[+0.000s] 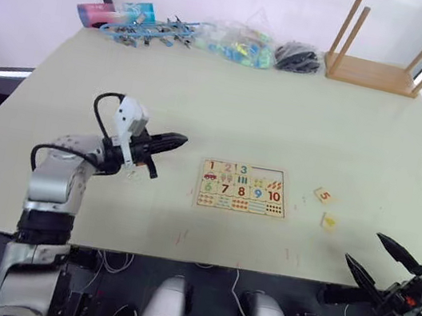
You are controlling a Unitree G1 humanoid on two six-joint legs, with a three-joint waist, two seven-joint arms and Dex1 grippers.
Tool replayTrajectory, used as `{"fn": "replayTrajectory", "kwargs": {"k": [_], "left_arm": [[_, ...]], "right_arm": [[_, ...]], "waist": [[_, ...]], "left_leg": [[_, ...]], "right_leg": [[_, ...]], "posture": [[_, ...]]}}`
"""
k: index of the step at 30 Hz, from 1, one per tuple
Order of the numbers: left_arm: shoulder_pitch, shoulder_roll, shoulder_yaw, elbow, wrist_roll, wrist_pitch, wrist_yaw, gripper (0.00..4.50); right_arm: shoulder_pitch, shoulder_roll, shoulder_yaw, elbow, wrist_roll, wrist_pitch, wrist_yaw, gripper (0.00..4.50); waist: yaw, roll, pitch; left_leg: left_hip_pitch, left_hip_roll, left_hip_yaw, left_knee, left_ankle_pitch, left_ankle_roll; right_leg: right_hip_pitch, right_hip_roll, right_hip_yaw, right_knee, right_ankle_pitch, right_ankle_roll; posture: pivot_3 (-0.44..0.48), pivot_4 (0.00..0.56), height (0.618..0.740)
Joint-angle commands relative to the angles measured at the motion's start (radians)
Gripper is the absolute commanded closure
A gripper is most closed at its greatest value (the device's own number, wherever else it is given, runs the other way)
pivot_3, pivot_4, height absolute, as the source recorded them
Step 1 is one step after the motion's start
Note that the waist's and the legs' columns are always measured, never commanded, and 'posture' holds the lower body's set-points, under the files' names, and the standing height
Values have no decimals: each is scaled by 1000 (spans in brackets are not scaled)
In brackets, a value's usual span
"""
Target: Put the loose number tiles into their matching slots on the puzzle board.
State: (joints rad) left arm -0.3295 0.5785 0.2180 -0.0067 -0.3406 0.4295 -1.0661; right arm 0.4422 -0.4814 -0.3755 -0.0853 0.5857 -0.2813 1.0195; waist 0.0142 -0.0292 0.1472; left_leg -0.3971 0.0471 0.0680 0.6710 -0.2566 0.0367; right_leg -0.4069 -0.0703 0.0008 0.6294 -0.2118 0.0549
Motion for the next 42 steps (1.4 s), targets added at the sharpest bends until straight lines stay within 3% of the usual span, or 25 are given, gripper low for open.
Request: {"fn": "replayTrajectory", "kwargs": {"k": [1, 5, 9, 11, 24, 42], "left_arm": [[148, 19, 97, -142, -61, -2, 54, 4426], [296, 32, 159, -192, -76, -39, 82, 2730], [443, 36, 224, -203, -88, -103, 72, 674], [493, 41, 243, -192, -90, -142, 58, 115], [605, 32, 285, -218, -161, -185, 88, 115], [616, 46, 267, -182, -181, -233, 70, 115]], "right_arm": [[-4, -20, -43, 19, 10, 8, 2, 0], [-4, -26, -55, 50, 18, 9, 22, 0], [-14, -41, -73, 88, 40, 28, 57, 0], [-17, -49, -78, 100, 49, 39, 71, 0], [-47, -84, -101, 161, 58, 82, 141, 0], [-61, -77, -97, 168, 21, 61, 141, 0]], "waist": [[-3, 2, -1], [0, 2, -2], [0, 3, -2], [0, 3, -2], [-1, 4, -3], [0, 4, -3]], "left_leg": [[1, 1, -1, 0, 0, 0], [1, 2, -1, -1, 0, 0], [1, 6, -1, -1, 0, 0], [1, 6, 0, -1, 0, 0], [1, 8, 1, -2, -1, -1], [0, 8, 2, -2, -2, -3]], "right_leg": [[0, 0, 2, 0, 0, 0], [0, 0, 2, 0, 0, 0], [-1, 0, 2, -1, 0, 0], [-2, -1, 2, -1, 0, 0], [-3, -1, 2, -2, 0, 0], [-5, -1, 2, -3, -1, 1]], "posture": [[0, 150, 740], [0, 150, 740], [0, 150, 740], [0, 150, 740], [0, 150, 740], [0, 150, 740]]}}
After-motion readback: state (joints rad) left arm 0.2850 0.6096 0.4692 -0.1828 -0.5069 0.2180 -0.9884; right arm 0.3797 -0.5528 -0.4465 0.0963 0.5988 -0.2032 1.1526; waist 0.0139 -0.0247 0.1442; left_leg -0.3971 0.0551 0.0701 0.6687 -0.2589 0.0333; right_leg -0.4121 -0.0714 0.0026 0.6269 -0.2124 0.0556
